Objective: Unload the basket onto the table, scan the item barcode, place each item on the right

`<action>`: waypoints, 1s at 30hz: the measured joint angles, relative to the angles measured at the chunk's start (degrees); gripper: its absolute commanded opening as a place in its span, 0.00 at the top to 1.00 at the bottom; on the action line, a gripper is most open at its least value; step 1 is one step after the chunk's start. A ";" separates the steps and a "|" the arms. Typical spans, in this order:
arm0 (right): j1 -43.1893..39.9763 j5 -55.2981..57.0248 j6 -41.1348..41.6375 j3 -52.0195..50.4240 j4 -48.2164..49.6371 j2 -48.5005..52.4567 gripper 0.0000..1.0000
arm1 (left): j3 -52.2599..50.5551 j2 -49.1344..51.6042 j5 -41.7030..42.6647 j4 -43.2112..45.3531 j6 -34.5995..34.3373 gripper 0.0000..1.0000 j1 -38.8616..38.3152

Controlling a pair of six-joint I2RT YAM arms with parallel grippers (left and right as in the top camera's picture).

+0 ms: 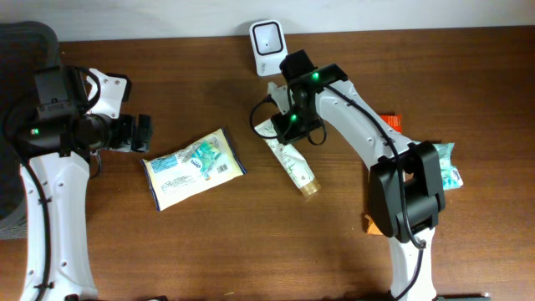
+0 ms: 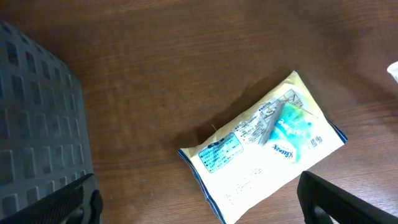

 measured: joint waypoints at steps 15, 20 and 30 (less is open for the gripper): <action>7.93 47.30 26.21 3.19 -13.09 9.16 0.67 | 0.00 0.00 0.00 0.00 0.00 0.01 0.00; 16.81 35.67 20.98 3.21 -12.41 10.29 0.55 | 0.00 0.00 -0.02 -0.02 0.00 0.01 0.00; 1.84 18.16 9.05 31.74 -31.21 7.30 0.53 | 0.00 0.00 0.00 -0.07 -0.02 0.01 0.00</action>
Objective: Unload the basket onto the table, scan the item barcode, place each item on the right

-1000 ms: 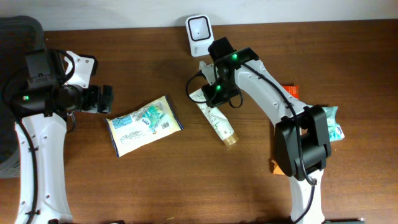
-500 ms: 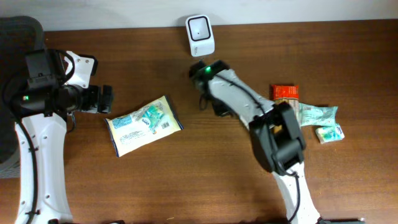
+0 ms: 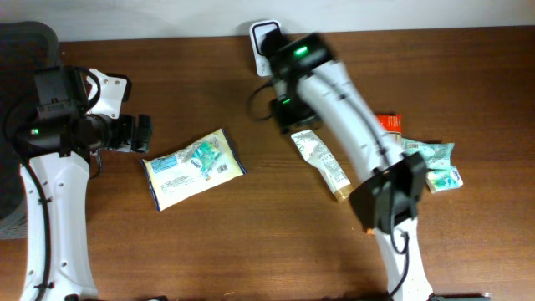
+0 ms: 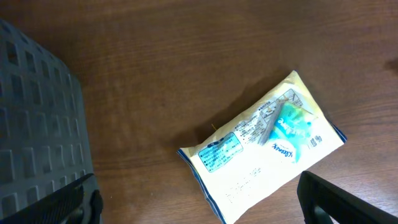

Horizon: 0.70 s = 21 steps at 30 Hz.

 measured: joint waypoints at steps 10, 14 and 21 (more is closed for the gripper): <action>-11.04 -12.09 -6.54 -20.39 4.87 -0.04 0.96 | 0.00 0.00 0.00 0.07 0.02 0.01 0.00; -7.74 -8.00 -2.29 -29.03 12.83 -0.20 0.96 | 0.00 0.00 -0.02 0.09 0.00 0.01 0.00; 2.80 -4.87 0.87 -40.59 24.74 -2.60 0.89 | 0.00 0.00 0.02 0.00 0.02 0.01 0.00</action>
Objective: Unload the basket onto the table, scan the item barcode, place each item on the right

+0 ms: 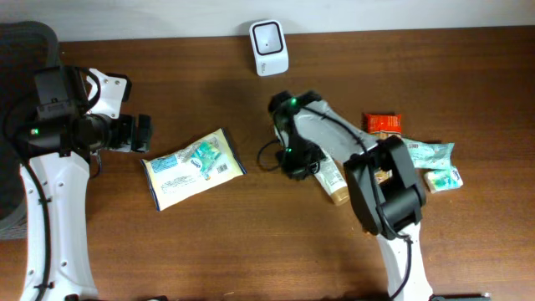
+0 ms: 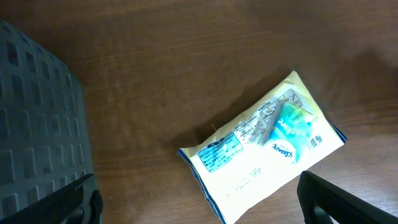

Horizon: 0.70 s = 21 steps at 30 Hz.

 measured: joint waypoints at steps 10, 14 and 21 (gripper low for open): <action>-1.79 10.05 10.62 7.21 1.29 -7.08 0.93 | 0.00 0.00 -0.02 0.02 0.00 0.01 0.00; -10.40 15.69 16.74 8.24 5.92 -7.19 0.92 | 0.00 0.00 -0.02 0.02 0.00 0.01 0.00; -10.38 9.94 14.47 7.89 5.42 1.88 0.91 | 0.00 0.00 -0.04 0.02 -0.02 0.01 0.00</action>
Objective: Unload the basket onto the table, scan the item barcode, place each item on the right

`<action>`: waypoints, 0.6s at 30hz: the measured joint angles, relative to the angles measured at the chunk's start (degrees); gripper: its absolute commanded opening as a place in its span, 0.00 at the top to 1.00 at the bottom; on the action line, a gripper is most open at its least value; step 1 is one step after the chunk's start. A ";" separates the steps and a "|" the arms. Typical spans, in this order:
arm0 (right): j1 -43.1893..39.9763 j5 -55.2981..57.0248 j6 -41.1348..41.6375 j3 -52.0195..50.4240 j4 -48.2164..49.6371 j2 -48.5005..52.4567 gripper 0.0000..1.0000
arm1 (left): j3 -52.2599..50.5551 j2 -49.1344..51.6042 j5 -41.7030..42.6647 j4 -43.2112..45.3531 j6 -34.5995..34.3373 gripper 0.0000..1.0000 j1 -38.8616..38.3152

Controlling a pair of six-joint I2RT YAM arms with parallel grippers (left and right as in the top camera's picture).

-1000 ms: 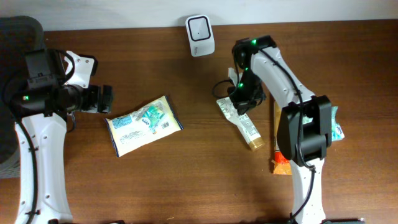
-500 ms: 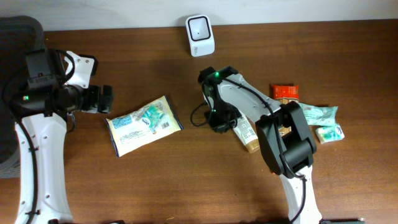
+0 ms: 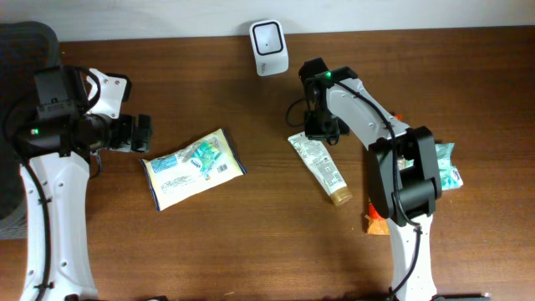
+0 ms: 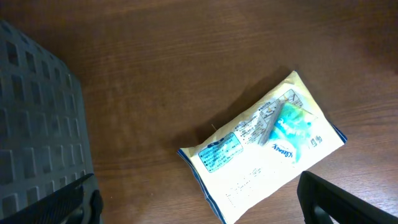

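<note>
The white barcode scanner [image 3: 269, 37] stands at the table's far edge. A white tube with a tan cap [image 3: 321, 170] lies flat on the wood, slanting down to the right. My right gripper [image 3: 321, 127] is right at the tube's flat upper end; whether its fingers are open or shut does not show. My left gripper [image 3: 142, 134] is open, low over the table to the left of a pale tissue pack [image 3: 194, 167]. In the left wrist view, the tissue pack [image 4: 264, 146] lies ahead of my left gripper [image 4: 199, 208], with the fingers [image 4: 333, 199] spread wide.
A grey crate [image 4: 37, 112] stands at the left edge. A red-orange box [image 3: 386, 122], teal packets [image 3: 447, 167] and an orange item [image 3: 374, 224] lie around the base of the right arm.
My right gripper has moved from low over the tube's left side to the tube's upper end, farther back and right. The tube, tissue pack and left arm are where they were.
First my right gripper was just below the scanner at the upper end of the tube. Then the arm was blurred near the scanner and the tube lay farther right. Then the gripper was down beside the tube, and now it is at the tube's upper end.
</note>
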 measured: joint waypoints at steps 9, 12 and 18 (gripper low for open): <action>15.39 -15.26 -21.03 0.00 -9.01 0.22 0.85 | 0.00 0.00 0.02 0.02 0.02 0.01 0.00; 21.05 -15.69 -22.53 -0.04 -15.69 0.28 0.86 | 0.00 0.00 0.02 0.04 0.02 0.01 0.00; 21.92 -15.65 -19.89 -0.04 -19.56 -1.86 0.94 | 0.00 0.00 0.00 0.04 0.02 0.01 0.00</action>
